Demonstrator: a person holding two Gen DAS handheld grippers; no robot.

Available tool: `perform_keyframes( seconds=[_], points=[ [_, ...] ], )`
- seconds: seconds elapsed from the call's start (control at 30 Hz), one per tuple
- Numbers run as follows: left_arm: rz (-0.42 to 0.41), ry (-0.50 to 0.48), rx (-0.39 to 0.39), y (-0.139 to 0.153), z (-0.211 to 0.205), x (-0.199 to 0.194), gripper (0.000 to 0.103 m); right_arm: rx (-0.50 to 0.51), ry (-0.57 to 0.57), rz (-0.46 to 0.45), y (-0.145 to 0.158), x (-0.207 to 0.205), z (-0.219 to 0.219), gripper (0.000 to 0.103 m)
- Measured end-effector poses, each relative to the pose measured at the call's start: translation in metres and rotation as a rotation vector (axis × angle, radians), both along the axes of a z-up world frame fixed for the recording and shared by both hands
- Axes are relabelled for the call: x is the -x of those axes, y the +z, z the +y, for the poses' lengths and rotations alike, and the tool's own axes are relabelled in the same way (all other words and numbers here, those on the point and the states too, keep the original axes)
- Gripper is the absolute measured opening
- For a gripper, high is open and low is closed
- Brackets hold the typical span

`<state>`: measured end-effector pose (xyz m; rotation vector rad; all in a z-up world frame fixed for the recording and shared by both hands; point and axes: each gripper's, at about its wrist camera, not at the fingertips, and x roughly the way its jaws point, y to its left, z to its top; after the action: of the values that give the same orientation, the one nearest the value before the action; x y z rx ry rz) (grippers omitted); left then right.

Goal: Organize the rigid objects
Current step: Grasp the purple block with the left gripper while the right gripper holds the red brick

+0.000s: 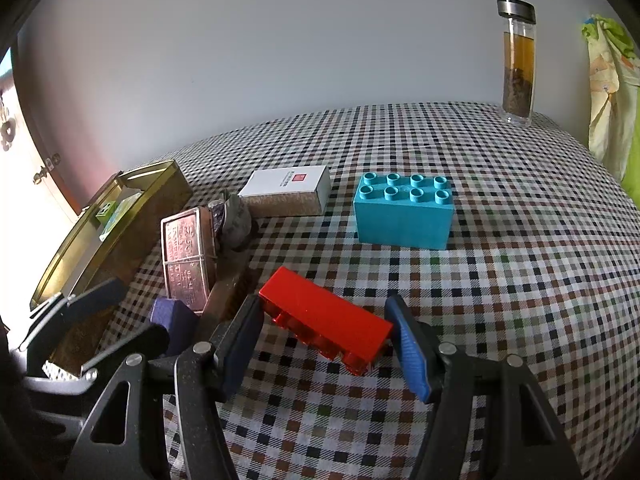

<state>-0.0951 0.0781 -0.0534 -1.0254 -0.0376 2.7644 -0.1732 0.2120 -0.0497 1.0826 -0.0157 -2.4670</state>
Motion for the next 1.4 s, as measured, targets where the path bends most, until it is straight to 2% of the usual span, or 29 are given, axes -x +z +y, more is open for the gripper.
perform_keyframes(
  seconds=[0.1, 0.13, 0.3, 0.33, 0.4, 0.57, 0.6, 0.67, 0.7, 0.73, 1.03, 1.4],
  points=[
    [-0.033, -0.017, 0.014, -0.007, 0.006, 0.002, 0.05, 0.002, 0.002, -0.004, 0.0, 0.001, 0.0, 0.065],
    [-0.039, -0.018, -0.009, -0.008, 0.004, 0.002, 0.051, 0.003, 0.002, -0.004, 0.0, 0.001, 0.0, 0.065],
    [-0.077, -0.006, -0.018, -0.011, 0.001, 0.007, 0.05, 0.004, 0.007, -0.004, 0.0, 0.001, -0.001, 0.065],
    [-0.089, -0.016, -0.015, -0.013, 0.003, 0.008, 0.059, 0.004, 0.008, -0.004, -0.001, 0.001, 0.0, 0.065],
    [-0.104, -0.022, -0.008, -0.014, 0.005, 0.009, 0.068, 0.005, 0.008, -0.005, -0.001, 0.001, 0.0, 0.065],
    [-0.127, -0.006, -0.021, -0.017, -0.001, 0.01, 0.068, 0.005, 0.013, -0.006, 0.0, 0.001, -0.001, 0.065],
    [-0.132, -0.004, -0.02, -0.018, -0.002, 0.011, 0.068, 0.005, 0.014, -0.006, 0.0, 0.001, -0.001, 0.065],
    [-0.143, -0.011, -0.014, -0.019, 0.0, 0.012, 0.06, 0.005, 0.018, -0.008, -0.001, 0.002, -0.001, 0.065],
    [-0.145, -0.018, -0.013, -0.02, 0.001, 0.012, 0.052, 0.006, 0.02, -0.009, -0.001, 0.002, 0.0, 0.065],
    [-0.142, -0.021, -0.009, -0.02, 0.002, 0.012, 0.05, 0.007, 0.021, -0.009, -0.001, 0.003, 0.0, 0.065],
    [-0.098, -0.01, -0.077, -0.015, -0.009, 0.006, 0.042, 0.013, 0.014, 0.041, 0.006, -0.003, 0.002, 0.065],
    [-0.01, 0.007, -0.105, -0.006, -0.015, -0.004, 0.04, 0.048, 0.019, 0.115, 0.015, -0.016, 0.003, 0.065]
  ],
)
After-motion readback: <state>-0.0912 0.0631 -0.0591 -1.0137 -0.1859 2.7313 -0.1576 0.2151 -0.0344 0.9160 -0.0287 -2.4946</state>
